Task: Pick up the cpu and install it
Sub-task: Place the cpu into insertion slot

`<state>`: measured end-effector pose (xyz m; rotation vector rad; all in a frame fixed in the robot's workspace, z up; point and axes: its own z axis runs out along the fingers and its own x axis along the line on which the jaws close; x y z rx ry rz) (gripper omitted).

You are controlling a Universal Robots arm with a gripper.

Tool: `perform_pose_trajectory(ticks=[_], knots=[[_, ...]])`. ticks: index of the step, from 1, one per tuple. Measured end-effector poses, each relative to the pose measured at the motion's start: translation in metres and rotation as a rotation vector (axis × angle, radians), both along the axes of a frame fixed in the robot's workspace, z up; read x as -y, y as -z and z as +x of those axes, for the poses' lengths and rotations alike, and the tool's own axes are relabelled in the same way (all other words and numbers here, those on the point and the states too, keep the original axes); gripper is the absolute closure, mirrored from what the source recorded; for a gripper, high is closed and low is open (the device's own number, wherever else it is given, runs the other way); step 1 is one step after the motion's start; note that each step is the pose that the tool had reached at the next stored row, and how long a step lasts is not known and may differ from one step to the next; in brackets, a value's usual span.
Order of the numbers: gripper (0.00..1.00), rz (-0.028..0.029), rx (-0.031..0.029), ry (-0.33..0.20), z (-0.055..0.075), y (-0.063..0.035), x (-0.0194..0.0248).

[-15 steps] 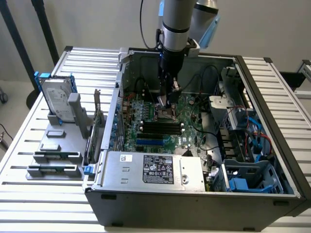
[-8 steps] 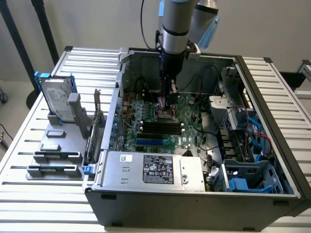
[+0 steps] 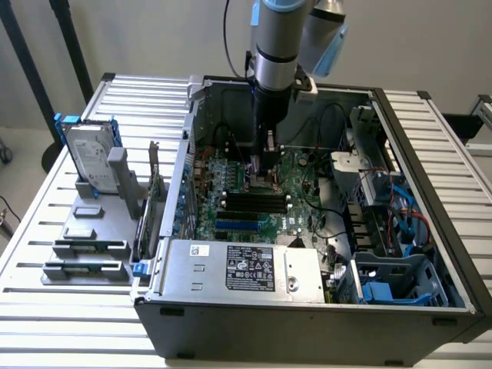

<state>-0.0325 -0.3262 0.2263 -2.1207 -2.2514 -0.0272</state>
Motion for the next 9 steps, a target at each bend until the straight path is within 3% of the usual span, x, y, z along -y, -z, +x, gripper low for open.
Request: perform_pose_trajectory(ticks=[6,9], knots=[[0.45,-0.0005,-0.0003,0.104,-0.0001,0.0032,0.0001],[0.45,0.0007,0.0000,0.110,-0.0002,0.0033,0.0000]])
